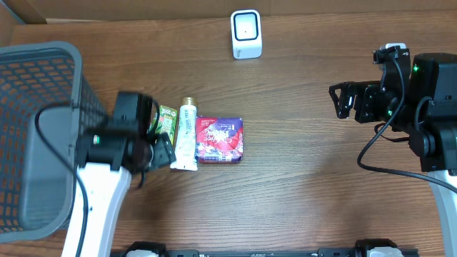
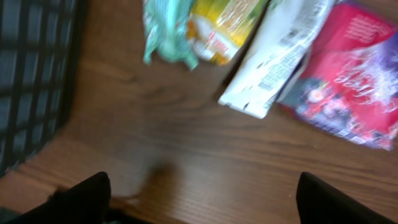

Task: Scan the item barcode
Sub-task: 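Lower the carton between the green pack and tube, open gripper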

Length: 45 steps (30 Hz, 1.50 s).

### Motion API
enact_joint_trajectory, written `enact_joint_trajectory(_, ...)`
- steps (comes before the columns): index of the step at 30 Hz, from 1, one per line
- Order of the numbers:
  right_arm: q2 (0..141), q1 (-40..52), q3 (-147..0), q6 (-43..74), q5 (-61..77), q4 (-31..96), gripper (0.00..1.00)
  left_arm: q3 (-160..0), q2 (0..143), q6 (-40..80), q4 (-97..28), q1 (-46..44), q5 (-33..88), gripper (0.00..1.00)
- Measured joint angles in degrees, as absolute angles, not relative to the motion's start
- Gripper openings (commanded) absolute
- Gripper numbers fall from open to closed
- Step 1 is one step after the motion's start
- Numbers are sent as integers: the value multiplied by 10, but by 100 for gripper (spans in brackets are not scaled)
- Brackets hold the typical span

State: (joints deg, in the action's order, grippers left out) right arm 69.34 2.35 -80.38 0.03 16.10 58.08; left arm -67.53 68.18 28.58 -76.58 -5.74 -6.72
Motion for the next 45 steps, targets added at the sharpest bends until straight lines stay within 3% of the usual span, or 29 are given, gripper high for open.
enact_joint_trajectory(3,693,23,-804,0,161,581,100,-629,623,304,-768,-29,-73,100)
enact_joint_trajectory(9,693,23,-804,0,161,581,100,-588,566,283,-745,67,-102,100)
enact_joint_trajectory(25,693,23,-804,1,161,581,100,-585,679,81,-567,170,-205,100)
enact_joint_trajectory(36,693,23,-804,0,161,581,100,-585,761,-16,-475,163,-142,98)
enact_joint_trajectory(45,693,23,-804,1,161,581,100,-678,758,-60,-542,67,-17,100)
